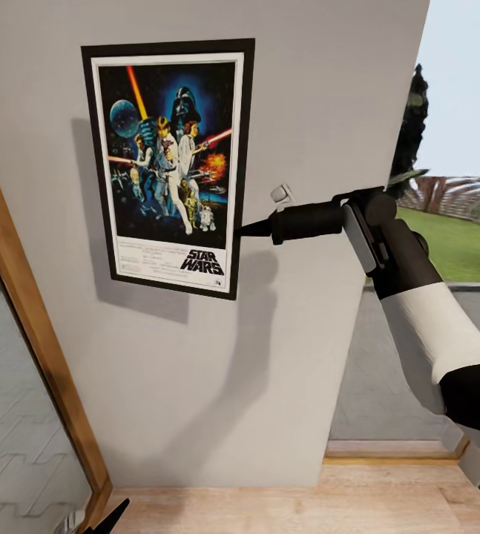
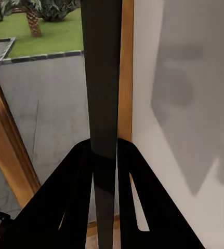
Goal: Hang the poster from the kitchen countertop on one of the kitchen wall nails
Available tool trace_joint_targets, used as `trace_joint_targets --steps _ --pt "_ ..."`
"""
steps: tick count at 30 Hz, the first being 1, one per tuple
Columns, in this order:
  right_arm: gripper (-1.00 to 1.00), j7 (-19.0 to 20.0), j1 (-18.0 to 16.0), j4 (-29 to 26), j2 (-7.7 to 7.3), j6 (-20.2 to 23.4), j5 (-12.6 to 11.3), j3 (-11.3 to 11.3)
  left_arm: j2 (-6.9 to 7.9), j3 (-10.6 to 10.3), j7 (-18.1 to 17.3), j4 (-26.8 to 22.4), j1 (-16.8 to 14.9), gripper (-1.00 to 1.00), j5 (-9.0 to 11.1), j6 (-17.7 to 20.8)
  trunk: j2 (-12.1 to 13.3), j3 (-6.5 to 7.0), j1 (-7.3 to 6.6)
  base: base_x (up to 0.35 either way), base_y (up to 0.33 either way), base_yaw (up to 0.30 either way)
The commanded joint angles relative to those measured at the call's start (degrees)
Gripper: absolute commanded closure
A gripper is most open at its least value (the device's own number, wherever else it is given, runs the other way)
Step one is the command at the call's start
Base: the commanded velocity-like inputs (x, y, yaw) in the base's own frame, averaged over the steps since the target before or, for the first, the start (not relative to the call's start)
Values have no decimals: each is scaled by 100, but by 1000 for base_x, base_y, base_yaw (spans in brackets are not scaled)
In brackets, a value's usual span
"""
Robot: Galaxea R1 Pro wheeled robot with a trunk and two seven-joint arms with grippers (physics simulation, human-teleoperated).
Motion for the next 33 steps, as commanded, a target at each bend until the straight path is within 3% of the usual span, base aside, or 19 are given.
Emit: trace_joint_targets --steps 1,13,33 --pt "100 6 -4 0 -5 38 -31 10 1 -49 -5 2 -2 -100 34 -48 -4 -2 3 172 0 0" --pt "100 6 -4 -9 -5 38 -31 10 8 -49 -5 2 -2 -100 34 -48 -4 -2 3 269 0 0" --pt "100 -16 -12 -19 -14 17 4 3 13 -57 -5 -6 87 -100 43 -57 -4 -2 3 13 0 0"
